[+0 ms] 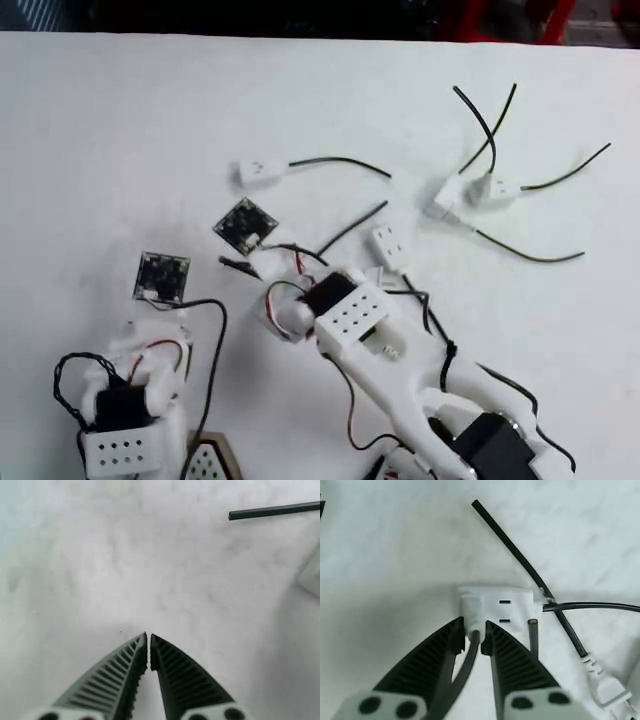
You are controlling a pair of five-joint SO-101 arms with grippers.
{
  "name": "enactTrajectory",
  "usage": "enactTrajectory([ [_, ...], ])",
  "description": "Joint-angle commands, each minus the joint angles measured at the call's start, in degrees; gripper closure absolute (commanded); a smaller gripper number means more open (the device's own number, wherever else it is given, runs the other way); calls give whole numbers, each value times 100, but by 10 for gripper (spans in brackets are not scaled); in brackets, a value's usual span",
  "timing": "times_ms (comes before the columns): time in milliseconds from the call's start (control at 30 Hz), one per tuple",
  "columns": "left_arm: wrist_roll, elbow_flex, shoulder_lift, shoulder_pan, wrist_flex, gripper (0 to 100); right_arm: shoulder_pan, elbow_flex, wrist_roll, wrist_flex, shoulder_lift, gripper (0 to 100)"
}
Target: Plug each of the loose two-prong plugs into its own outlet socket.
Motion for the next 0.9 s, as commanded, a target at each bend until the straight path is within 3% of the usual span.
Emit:
enactTrajectory([
  [0, 18, -35, -75, -31, 26, 968, -101, 62, 62, 66, -22, 982],
  [400, 18, -35, -75, -13, 26, 968, -119, 387, 70, -286, 13, 982],
  [600, 35, -35, -75, -13, 26, 967, -119, -97, 70, -330, 963, 982],
  [867, 44, -35, -75, -4, 26, 967, -110, -431, 35, 127, 919, 981],
])
